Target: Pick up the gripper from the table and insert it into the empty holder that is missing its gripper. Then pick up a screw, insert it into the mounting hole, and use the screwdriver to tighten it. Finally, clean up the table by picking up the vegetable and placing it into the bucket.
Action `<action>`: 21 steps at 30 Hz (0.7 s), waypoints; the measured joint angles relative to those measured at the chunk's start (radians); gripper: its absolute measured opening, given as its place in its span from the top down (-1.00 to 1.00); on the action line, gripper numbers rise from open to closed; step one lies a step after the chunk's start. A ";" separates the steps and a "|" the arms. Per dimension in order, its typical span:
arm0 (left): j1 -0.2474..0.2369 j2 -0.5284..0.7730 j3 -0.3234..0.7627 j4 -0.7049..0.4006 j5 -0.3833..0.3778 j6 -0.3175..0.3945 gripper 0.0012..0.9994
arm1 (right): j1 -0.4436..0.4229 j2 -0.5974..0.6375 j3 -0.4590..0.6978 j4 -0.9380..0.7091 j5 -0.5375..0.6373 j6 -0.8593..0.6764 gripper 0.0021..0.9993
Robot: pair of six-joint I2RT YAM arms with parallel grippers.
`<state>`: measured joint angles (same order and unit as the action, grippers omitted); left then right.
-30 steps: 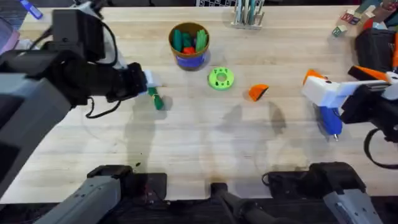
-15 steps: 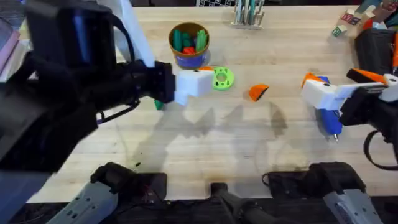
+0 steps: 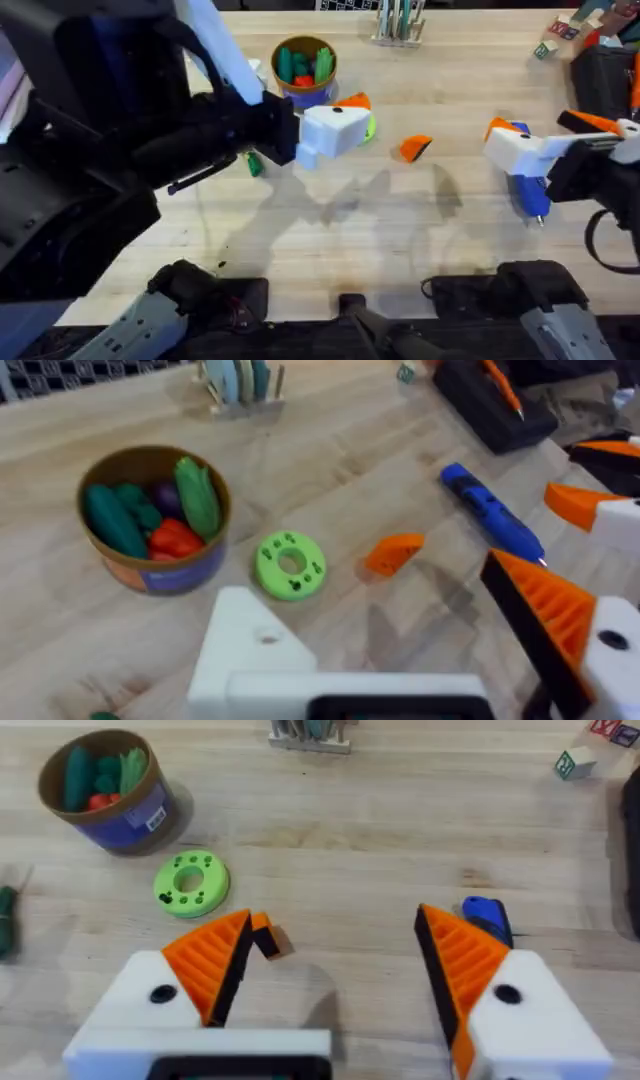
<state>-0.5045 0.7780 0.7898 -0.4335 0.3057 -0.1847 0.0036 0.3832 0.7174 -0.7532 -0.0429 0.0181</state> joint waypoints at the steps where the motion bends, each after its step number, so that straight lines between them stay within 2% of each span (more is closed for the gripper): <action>1: 0.000 0.000 0.000 0.005 -0.008 0.011 -1.00 | 0.000 0.000 0.000 0.000 0.000 0.000 -0.98; 4: 0.000 -0.014 -0.019 0.074 -0.026 0.045 -1.00 | 0.000 0.000 0.000 0.000 0.000 0.000 -0.98; 6: 0.000 -0.066 -0.073 0.152 -0.036 0.068 -1.00 | 0.000 0.000 0.000 0.000 0.000 0.000 -0.98; 9: -0.001 -0.213 -0.221 0.276 -0.041 0.094 -1.00 | 0.000 0.000 0.000 0.000 0.000 0.000 -0.98; 13: -0.004 -0.464 -0.460 0.385 -0.040 0.111 -1.00 | 0.000 0.000 0.000 0.000 0.000 0.000 -0.98; 17: -0.004 -0.660 -0.640 0.415 -0.039 0.116 -1.00 | 0.000 0.000 0.000 0.000 0.000 0.000 -0.98; 21: -0.004 -0.768 -0.733 0.431 -0.034 0.099 -1.00 | 0.000 0.000 0.000 0.000 0.000 0.000 -0.98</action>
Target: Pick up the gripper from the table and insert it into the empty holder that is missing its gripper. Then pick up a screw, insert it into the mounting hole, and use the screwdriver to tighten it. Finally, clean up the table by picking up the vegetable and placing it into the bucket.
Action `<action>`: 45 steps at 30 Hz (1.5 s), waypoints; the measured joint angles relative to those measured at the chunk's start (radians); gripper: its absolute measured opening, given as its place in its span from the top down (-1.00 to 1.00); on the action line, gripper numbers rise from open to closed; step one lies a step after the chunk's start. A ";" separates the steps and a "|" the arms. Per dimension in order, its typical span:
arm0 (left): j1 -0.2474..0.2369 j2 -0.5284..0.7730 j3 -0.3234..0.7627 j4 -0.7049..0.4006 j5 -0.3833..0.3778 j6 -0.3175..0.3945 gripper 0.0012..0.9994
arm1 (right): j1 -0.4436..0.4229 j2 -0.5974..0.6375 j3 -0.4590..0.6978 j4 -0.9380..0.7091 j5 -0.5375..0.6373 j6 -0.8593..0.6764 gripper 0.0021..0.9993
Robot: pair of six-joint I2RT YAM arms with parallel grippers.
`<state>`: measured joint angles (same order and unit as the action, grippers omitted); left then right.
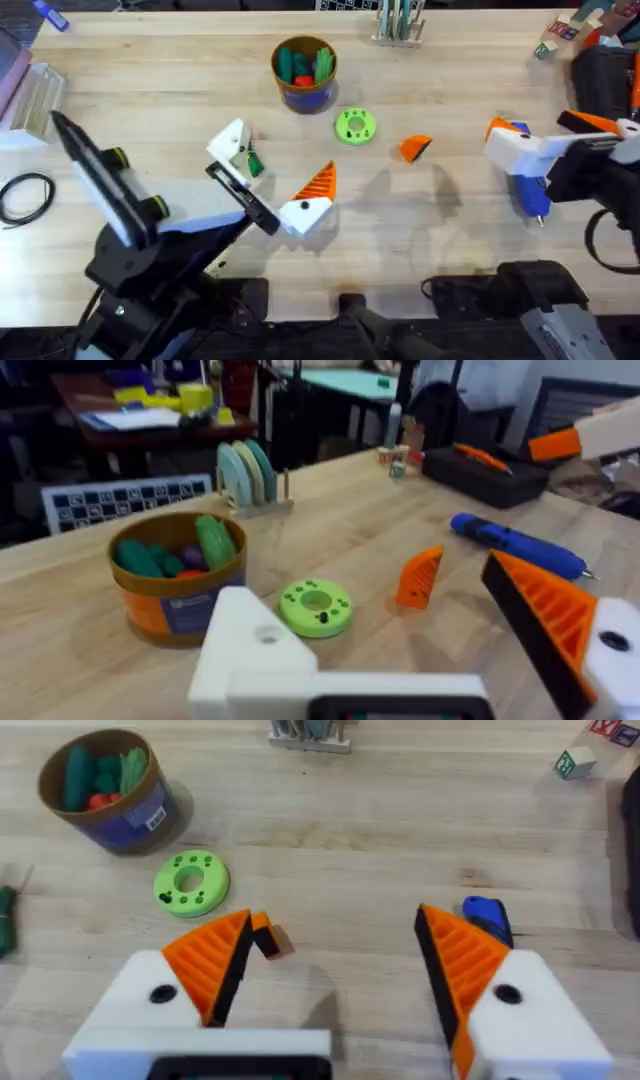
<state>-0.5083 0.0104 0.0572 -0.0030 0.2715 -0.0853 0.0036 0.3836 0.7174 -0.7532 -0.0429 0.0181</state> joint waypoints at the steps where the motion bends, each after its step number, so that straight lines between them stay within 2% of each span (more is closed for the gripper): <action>1: 0.000 -0.003 -0.012 0.008 0.007 -0.003 -1.00 | 0.000 0.000 0.000 0.000 0.000 0.000 -0.98; 3: 0.000 -0.004 -0.030 0.008 0.028 -0.006 -1.00 | 0.000 0.000 0.000 0.000 0.000 0.000 -0.98; 6: 0.000 -0.005 -0.045 -0.062 0.065 -0.011 -1.00 | 0.000 0.000 0.000 0.000 0.000 0.000 -0.98; 13: 0.000 -0.004 -0.047 -0.058 0.099 -0.014 -1.00 | 0.000 0.000 0.000 0.000 0.000 0.000 -0.98; 36: 0.000 -0.004 -0.047 -0.058 0.103 -0.017 -1.00 | 0.000 0.004 0.000 0.051 -0.007 0.003 -0.98; 40: 0.000 -0.004 -0.047 -0.058 0.103 -0.017 -1.00 | 0.004 0.082 0.000 0.060 -0.063 -0.015 -0.98; 45: 0.000 -0.004 -0.047 -0.058 0.103 -0.017 -1.00 | 0.052 0.330 0.000 0.065 -0.107 -0.026 -0.98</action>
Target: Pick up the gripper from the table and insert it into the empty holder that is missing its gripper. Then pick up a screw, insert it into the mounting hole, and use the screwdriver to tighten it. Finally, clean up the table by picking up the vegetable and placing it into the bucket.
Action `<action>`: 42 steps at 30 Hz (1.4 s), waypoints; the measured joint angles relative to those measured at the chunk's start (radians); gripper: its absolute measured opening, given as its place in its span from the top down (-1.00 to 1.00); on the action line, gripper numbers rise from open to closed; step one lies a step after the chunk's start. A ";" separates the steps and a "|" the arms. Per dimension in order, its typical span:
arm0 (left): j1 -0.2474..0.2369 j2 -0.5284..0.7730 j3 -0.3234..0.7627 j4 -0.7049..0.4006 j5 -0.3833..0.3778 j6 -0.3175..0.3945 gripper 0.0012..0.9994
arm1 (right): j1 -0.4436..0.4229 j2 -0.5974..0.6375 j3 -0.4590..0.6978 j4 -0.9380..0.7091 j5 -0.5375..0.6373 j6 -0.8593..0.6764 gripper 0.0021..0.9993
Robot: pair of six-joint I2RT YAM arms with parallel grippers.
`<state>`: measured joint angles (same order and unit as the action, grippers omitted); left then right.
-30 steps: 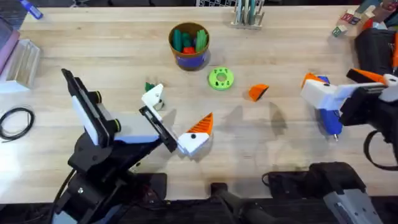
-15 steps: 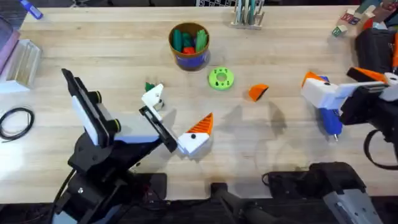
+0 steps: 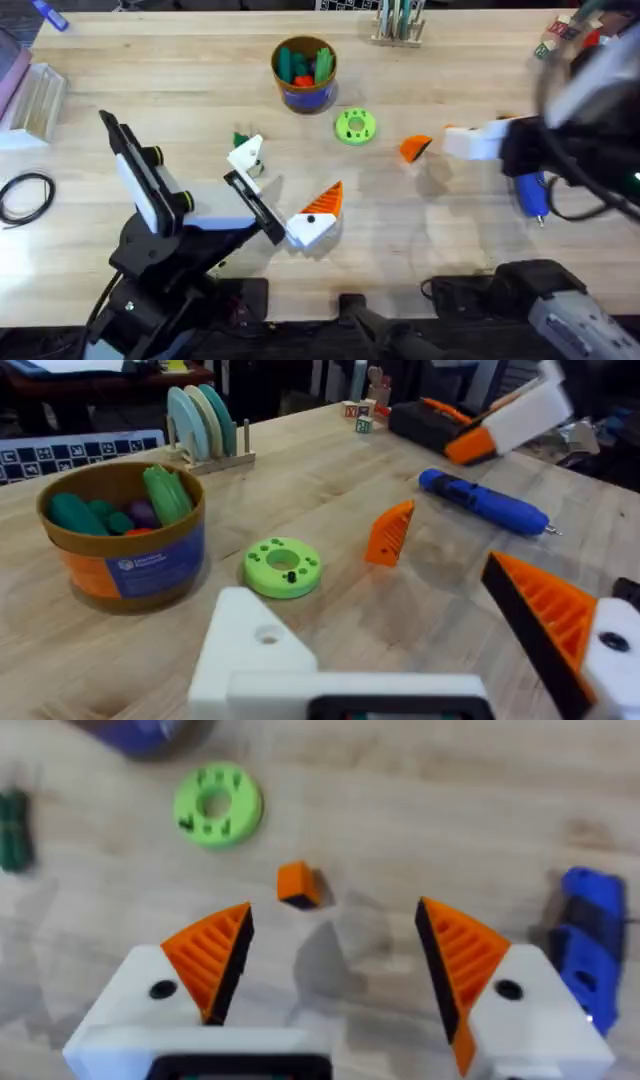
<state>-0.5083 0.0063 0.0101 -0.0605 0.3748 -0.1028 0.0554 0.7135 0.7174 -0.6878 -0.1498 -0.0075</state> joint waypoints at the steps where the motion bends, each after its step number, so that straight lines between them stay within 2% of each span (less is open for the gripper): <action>1: 0.000 0.000 0.000 0.000 0.000 0.000 -1.00 | 0.009 0.046 0.000 -0.001 -0.004 0.000 -0.98; 7: 0.000 0.000 0.000 0.000 0.000 0.000 -1.00 | 0.049 0.247 0.000 0.014 -0.032 -0.006 -0.98; 11: 0.000 0.000 0.000 0.000 0.000 0.000 -1.00 | 0.106 0.372 0.000 0.099 -0.032 -0.024 -0.98; 17: 0.000 0.000 0.000 0.000 0.000 0.000 -1.00 | 0.181 0.470 0.000 0.164 0.000 -0.032 -0.93; 19: 0.000 0.000 0.000 0.000 0.000 0.000 -1.00 | 0.193 0.484 0.000 0.164 0.025 -0.037 -0.78; 24: 0.000 0.000 0.000 0.000 0.000 0.000 -1.00 | 0.197 0.486 0.021 0.164 0.056 -0.043 -0.25; 29: 0.000 0.000 0.000 0.000 0.000 -0.001 -1.00 | 0.197 0.486 0.054 0.153 0.063 -0.046 0.44; 33: 0.000 0.000 0.000 0.000 0.000 -0.003 -1.00 | 0.197 0.486 0.072 0.111 0.068 -0.046 0.77; 36: 0.000 0.000 0.000 0.000 0.000 -0.003 -1.00 | 0.197 0.486 0.085 0.078 0.071 -0.045 0.92; 37: 0.000 0.000 0.000 0.000 0.000 -0.003 -1.00 | 0.197 0.486 0.087 0.075 0.071 -0.045 0.88; 40: 0.000 0.000 0.000 0.000 0.000 -0.003 -0.99 | 0.197 0.486 0.088 0.065 0.075 -0.049 0.37; 42: 0.000 0.000 0.000 0.000 0.000 -0.003 -1.00 | 0.197 0.486 0.088 0.060 0.075 -0.048 0.24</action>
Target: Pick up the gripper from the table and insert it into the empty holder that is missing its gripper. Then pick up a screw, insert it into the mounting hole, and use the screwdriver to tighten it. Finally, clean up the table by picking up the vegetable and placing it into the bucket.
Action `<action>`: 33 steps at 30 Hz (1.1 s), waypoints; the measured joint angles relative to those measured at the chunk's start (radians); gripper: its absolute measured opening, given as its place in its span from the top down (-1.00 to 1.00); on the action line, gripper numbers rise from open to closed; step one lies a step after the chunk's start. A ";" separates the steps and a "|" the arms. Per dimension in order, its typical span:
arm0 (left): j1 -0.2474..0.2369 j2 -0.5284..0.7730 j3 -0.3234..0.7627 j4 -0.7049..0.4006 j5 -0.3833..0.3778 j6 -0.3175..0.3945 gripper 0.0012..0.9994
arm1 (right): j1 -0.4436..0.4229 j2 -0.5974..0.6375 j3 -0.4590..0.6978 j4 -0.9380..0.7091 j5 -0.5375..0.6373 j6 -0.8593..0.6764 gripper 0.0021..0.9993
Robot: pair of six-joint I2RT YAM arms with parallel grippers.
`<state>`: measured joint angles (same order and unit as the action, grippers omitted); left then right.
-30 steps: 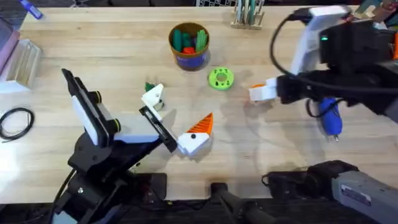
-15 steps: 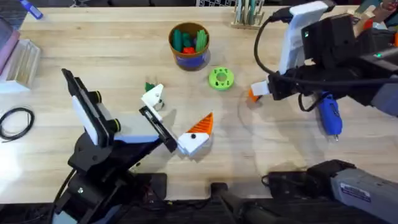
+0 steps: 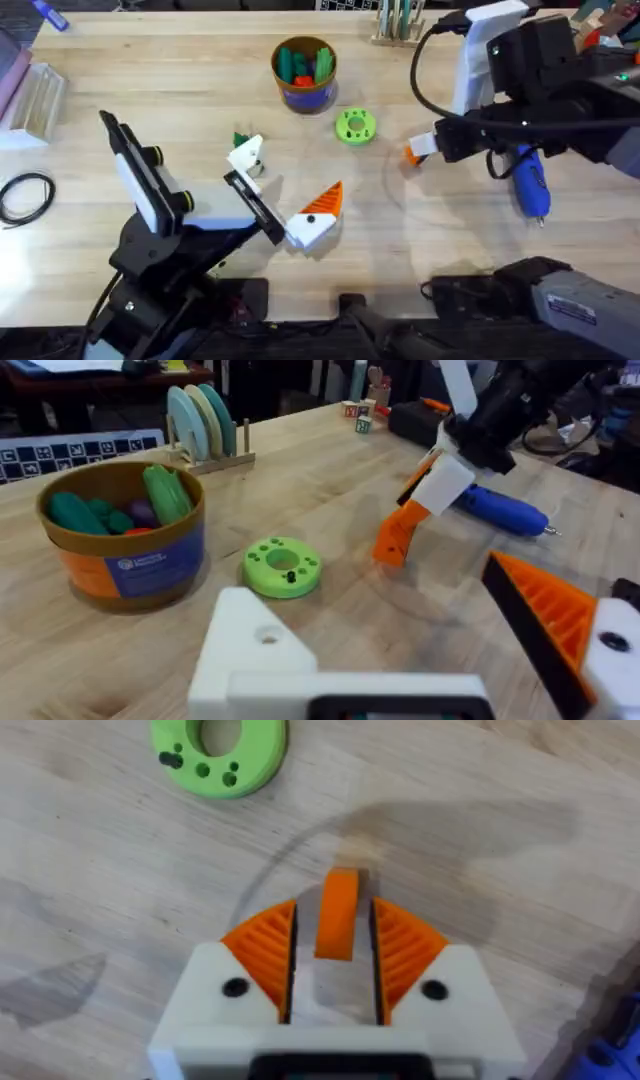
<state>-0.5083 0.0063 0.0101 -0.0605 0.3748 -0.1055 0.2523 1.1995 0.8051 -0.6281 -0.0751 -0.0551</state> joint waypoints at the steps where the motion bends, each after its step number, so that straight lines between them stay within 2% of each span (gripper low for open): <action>1: 0.000 0.000 0.000 0.000 0.000 0.000 -1.00 | 0.000 0.000 0.000 -0.001 0.000 -0.001 0.15; 11: 0.000 0.000 0.000 0.000 0.000 0.000 -1.00 | 0.000 0.000 0.000 -0.048 0.000 -0.001 0.05; 14: 0.000 0.000 0.000 0.000 0.000 0.000 -1.00 | 0.000 0.000 0.000 -0.051 0.000 -0.001 0.10; 17: 0.000 0.000 0.000 0.000 0.000 0.000 -1.00 | 0.000 0.000 0.001 -0.039 0.000 -0.001 0.29; 18: 0.000 0.000 0.000 0.000 0.000 0.000 -1.00 | 0.000 0.000 0.002 -0.039 0.000 -0.003 0.46; 19: 0.000 0.000 0.000 0.000 0.000 0.000 -1.00 | 0.000 0.000 0.002 -0.039 0.001 -0.003 0.78; 20: 0.000 0.000 0.000 0.000 0.000 0.000 -1.00 | 0.000 0.000 0.003 -0.040 0.001 0.002 0.94; 27: 0.000 0.000 0.000 0.000 0.000 0.000 -0.99 | 0.000 -0.021 0.066 -0.073 0.000 0.003 0.98; 31: 0.000 0.000 0.000 0.000 0.000 0.000 -0.99 | -0.003 -0.123 0.153 -0.084 -0.005 0.011 0.98; 33: 0.000 0.000 0.000 0.000 0.000 0.000 -1.00 | -0.015 -0.184 0.163 -0.058 -0.050 0.030 0.98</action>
<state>-0.5083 0.0063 0.0101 -0.0605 0.3748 -0.1059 0.2374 1.0156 0.9680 -0.6859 -0.1255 -0.0250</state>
